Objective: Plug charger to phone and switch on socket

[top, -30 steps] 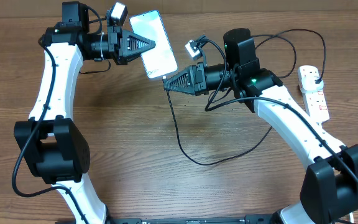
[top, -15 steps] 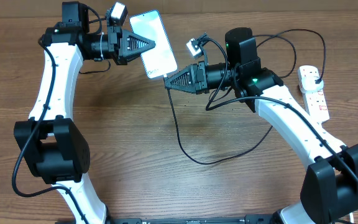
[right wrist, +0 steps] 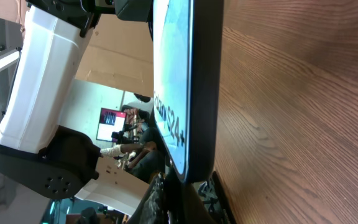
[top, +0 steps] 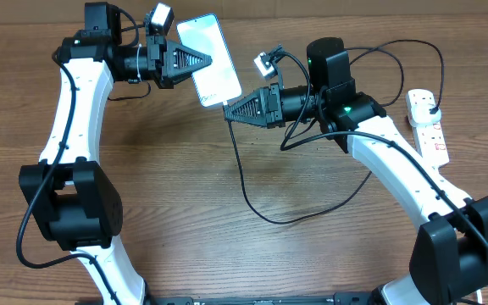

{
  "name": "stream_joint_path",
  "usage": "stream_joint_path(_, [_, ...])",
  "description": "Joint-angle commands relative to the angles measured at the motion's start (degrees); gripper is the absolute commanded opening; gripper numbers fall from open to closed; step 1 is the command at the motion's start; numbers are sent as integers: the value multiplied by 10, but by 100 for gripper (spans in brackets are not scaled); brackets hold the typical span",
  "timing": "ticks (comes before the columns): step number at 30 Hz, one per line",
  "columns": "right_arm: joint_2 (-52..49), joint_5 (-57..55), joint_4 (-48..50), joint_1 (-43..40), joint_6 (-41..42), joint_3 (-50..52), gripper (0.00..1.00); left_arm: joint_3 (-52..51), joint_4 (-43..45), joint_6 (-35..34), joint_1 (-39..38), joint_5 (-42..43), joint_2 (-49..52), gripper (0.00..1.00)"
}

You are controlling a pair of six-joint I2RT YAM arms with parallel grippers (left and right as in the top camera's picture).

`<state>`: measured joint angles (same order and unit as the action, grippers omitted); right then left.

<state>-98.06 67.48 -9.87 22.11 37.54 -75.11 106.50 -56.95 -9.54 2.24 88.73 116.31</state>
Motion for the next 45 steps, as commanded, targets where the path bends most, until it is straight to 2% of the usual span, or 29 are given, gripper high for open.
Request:
stream_joint_path(1, [-1, -2, 1, -4, 3, -11, 4, 6, 5, -8, -5, 19, -7, 4])
stream_joint_path(36, [-12, 23, 4, -4, 29, -11, 4, 6, 30, -8, -23, 20, -7, 4])
stream_joint_path(45, [-24, 40, 49, -10, 45, -11, 4, 6, 30, -8, -23, 20, -7, 4])
